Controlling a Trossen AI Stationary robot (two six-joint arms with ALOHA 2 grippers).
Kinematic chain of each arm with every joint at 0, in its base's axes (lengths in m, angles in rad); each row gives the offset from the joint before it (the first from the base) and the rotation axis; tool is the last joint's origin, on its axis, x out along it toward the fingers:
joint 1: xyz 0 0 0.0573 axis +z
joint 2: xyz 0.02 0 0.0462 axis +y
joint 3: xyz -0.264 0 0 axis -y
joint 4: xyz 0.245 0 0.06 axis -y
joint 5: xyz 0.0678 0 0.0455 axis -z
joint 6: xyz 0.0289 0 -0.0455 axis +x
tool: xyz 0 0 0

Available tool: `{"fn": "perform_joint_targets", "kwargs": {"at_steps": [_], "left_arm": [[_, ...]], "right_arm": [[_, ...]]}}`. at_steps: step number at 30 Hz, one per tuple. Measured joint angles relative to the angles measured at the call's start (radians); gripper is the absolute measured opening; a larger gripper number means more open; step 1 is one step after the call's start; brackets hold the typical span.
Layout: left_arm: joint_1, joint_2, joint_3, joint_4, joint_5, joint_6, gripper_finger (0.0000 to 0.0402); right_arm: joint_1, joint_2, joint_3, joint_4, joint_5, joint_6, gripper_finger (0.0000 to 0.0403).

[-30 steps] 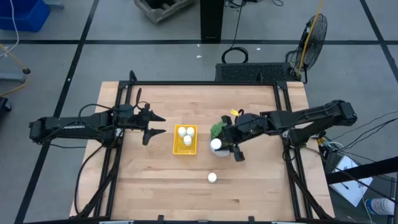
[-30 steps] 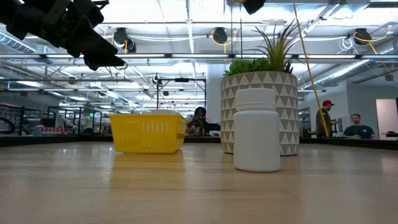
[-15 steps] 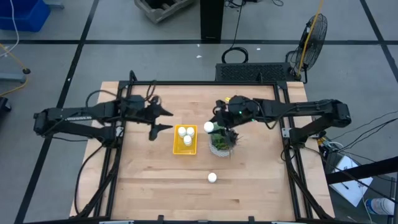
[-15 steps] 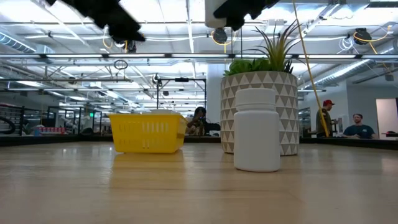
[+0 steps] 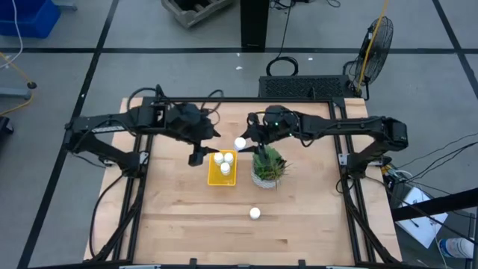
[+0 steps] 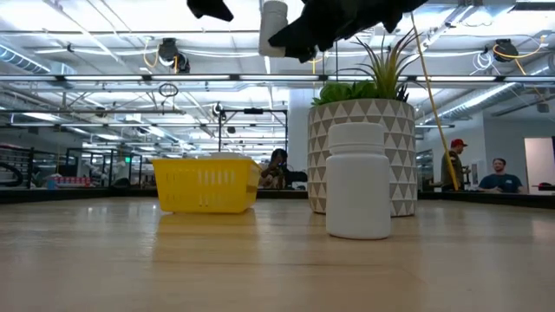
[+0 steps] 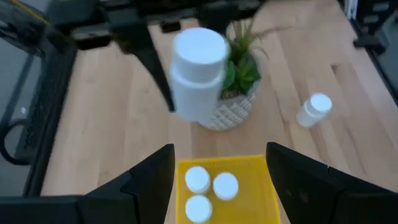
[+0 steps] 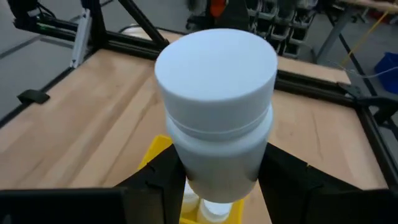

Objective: Pick and place pill bottles into a basket
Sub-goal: Put the white medicine bottle into the yellow basket

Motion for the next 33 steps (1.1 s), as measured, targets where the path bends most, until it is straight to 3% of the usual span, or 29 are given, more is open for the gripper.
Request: {"fn": "perform_joint_targets", "kwargs": {"at_steps": [10, 24, 33], "left_arm": [[-0.005, 0.139, 0.134, -0.080, -0.001, 0.044, 0.0255], [-0.001, 0.146, 0.180, -0.087, -0.012, 0.071, 0.0255], [0.003, 0.222, 0.185, -0.109, -0.037, 0.093, 0.0255]], "right_arm": [[-0.018, 0.005, 0.000, 0.037, -0.027, 0.010, 0.0158], [-0.012, 0.027, 0.000, 0.071, -0.070, 0.045, 0.0159], [-0.012, 0.102, -0.001, 0.092, -0.077, 0.052, 0.0161]]}}
